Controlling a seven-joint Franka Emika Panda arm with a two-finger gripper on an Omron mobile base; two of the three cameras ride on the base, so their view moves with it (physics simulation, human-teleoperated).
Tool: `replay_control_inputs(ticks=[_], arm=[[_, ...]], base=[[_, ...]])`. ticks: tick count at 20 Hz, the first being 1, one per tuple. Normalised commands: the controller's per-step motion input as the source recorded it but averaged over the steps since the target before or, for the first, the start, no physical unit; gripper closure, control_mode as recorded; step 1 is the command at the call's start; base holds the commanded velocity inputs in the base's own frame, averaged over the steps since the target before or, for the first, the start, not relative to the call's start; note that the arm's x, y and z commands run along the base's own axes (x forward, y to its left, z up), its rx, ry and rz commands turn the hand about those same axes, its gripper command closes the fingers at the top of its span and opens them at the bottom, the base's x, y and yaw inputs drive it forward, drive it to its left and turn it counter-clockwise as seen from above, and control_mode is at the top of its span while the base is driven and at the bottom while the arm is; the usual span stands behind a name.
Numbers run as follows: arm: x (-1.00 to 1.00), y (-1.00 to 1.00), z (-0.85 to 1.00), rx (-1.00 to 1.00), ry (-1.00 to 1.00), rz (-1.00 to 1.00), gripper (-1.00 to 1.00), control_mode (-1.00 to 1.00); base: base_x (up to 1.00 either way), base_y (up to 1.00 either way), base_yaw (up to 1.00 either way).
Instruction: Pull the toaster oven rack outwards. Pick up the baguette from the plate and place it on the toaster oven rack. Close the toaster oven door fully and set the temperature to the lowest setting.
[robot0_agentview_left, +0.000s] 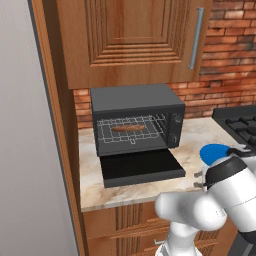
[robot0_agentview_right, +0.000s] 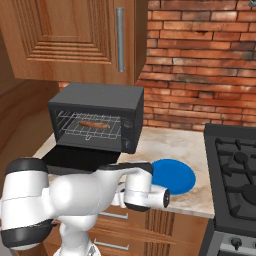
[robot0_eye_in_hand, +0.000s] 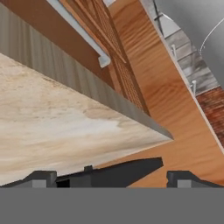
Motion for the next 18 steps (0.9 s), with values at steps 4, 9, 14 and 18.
replay_control_inputs(ticks=[4,9,14,18], arm=[[0.07,0.06,-0.09,0.0,0.0,-0.03,-1.0,-1.0],[0.12,0.13,-0.09,0.0,0.0,-0.03,-1.0,-1.0],[0.14,0.1,-0.12,0.0,0.0,-0.03,-1.0,-1.0],[0.12,0.12,-0.14,0.0,0.0,-0.02,-1.0,-1.0]], base=[[0.0,0.0,0.0],[0.0,0.0,0.0],[0.0,0.0,0.0],[0.0,0.0,0.0]])
